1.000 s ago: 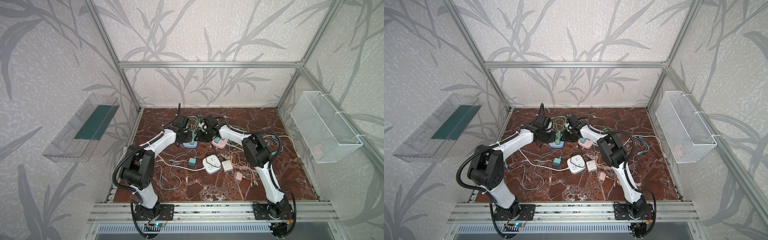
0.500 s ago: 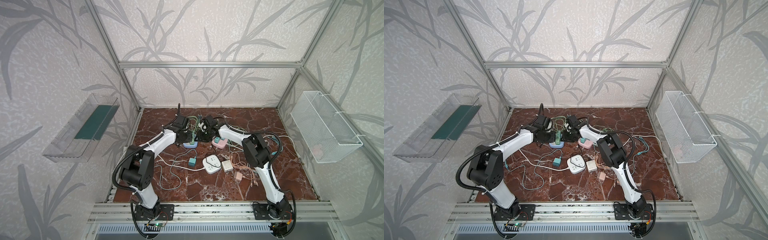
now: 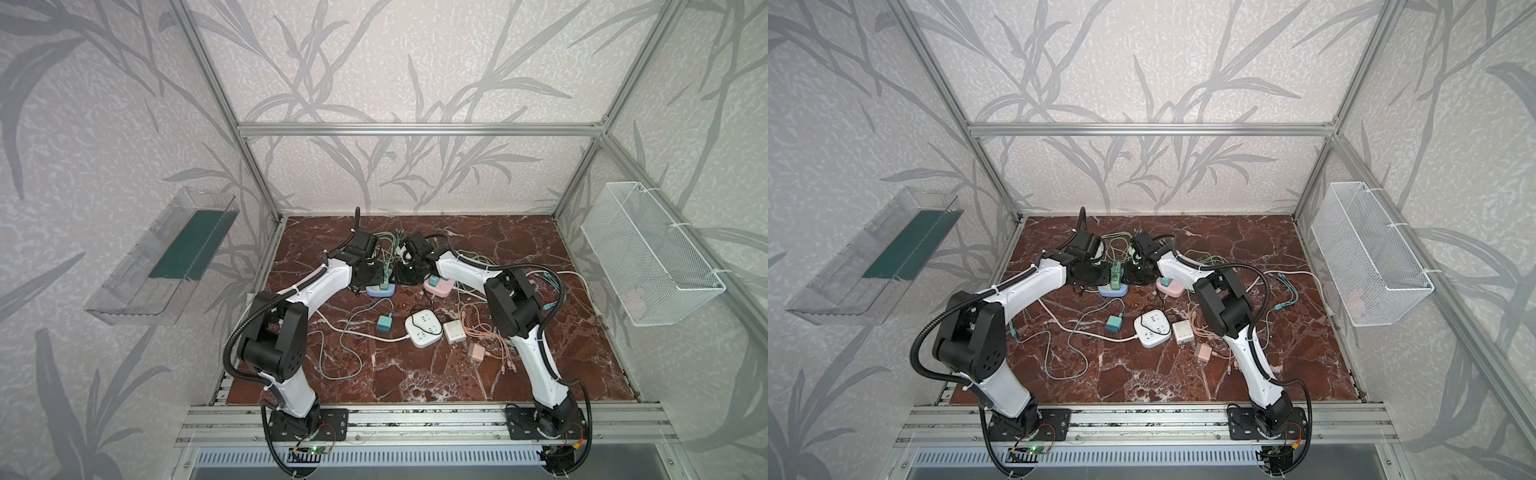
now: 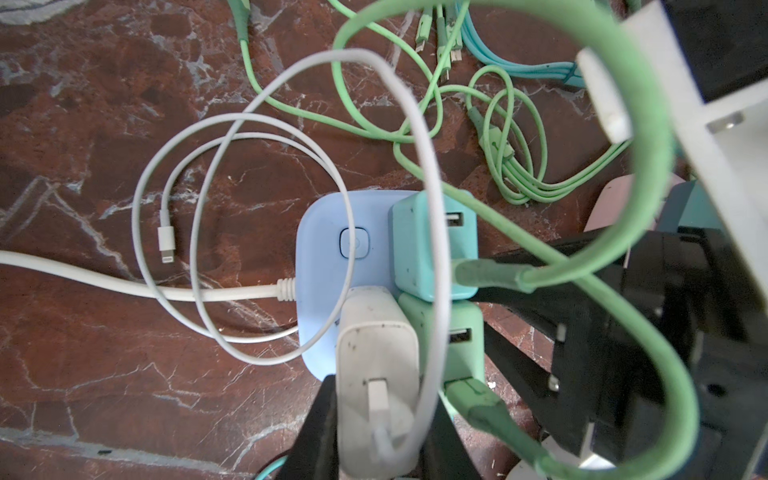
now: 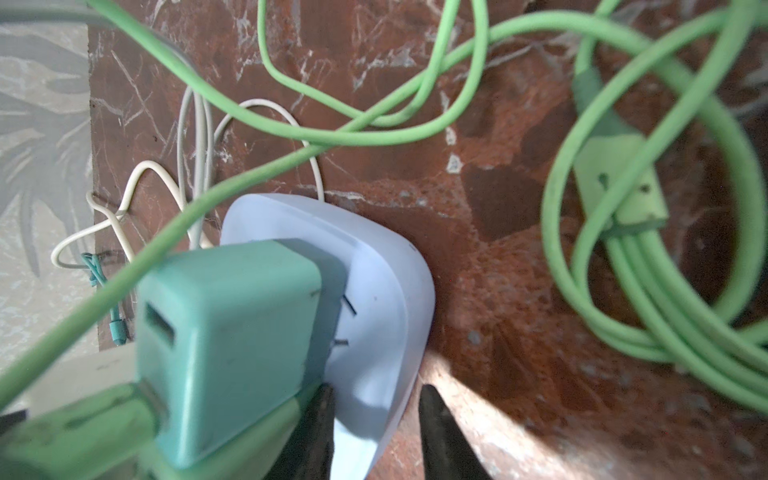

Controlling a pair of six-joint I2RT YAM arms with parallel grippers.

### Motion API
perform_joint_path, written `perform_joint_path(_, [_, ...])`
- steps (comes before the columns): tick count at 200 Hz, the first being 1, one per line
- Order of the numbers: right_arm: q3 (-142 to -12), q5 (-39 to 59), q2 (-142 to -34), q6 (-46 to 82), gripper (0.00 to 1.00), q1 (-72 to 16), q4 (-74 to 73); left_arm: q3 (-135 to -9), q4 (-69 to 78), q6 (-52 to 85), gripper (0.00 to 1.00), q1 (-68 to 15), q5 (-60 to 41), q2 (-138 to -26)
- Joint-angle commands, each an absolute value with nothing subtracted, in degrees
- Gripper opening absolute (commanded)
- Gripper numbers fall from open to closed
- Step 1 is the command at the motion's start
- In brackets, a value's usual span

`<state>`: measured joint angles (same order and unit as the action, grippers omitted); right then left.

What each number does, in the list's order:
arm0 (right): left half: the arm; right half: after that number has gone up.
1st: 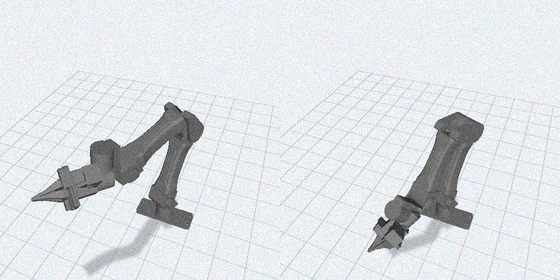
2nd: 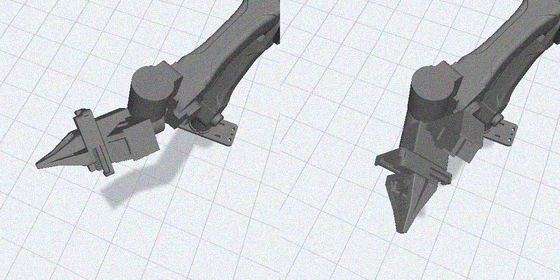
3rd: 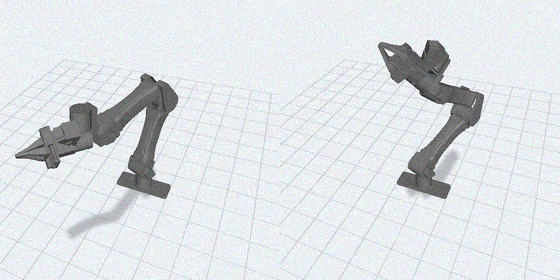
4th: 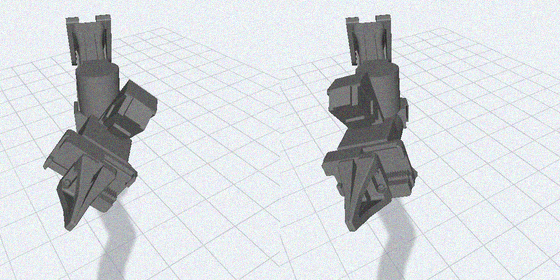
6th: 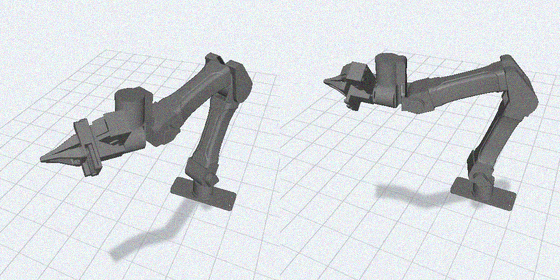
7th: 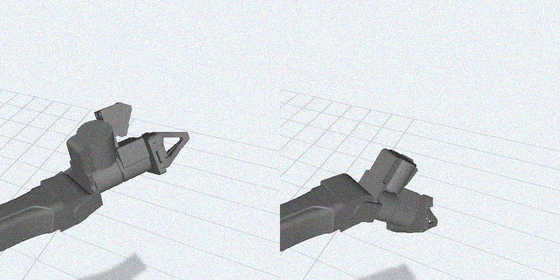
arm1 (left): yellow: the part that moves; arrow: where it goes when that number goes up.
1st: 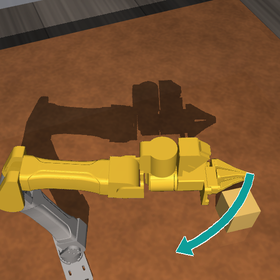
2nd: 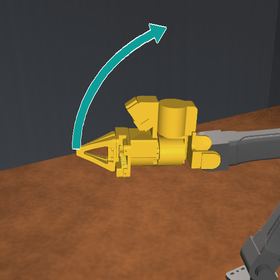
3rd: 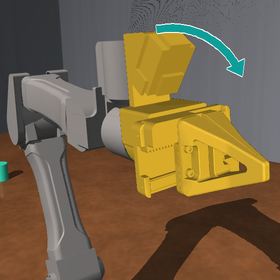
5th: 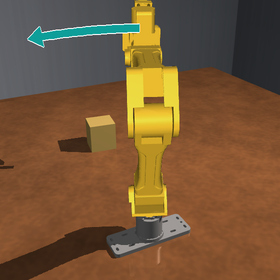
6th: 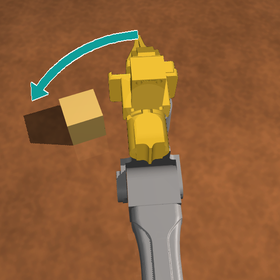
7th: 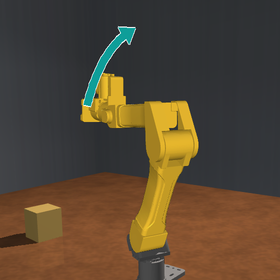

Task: Pull the plug off the socket
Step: 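Close the left gripper on the white charger while right holds blue strip, then pull the white charger out of the blue strip with the left gripper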

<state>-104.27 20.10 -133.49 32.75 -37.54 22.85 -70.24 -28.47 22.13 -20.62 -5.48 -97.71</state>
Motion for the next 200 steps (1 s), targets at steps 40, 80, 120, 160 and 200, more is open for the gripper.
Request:
perform_joint_path(40, [-101.62, 14.46, -134.74, 30.88, 0.35, -37.88, 30.33, -74.44, -30.1, 22.05, 0.19, -21.18, -4.74, -94.17])
perform_joint_path(80, [-101.69, 13.66, -134.75, 30.59, 0.35, -37.89, 30.98, -74.55, -30.54, 21.91, 0.18, -21.11, -2.88, -93.73])
perform_joint_path(120, [-101.79, 13.62, -135.08, 30.65, 0.37, -37.83, 30.92, -75.16, -31.64, 20.64, 0.18, -21.14, -2.77, -93.82])
perform_joint_path(160, [-101.28, 14.38, -134.4, 31.02, 0.37, -37.71, 29.92, -74.18, -33.58, 20.39, 0.18, -21.04, -1.47, -93.19])
perform_joint_path(200, [-99.11, 17.32, -133.33, 32.43, 0.39, -37.23, 25.4, -72.23, -33.99, 21.27, 0.18, -20.27, 1.22, -91.46])
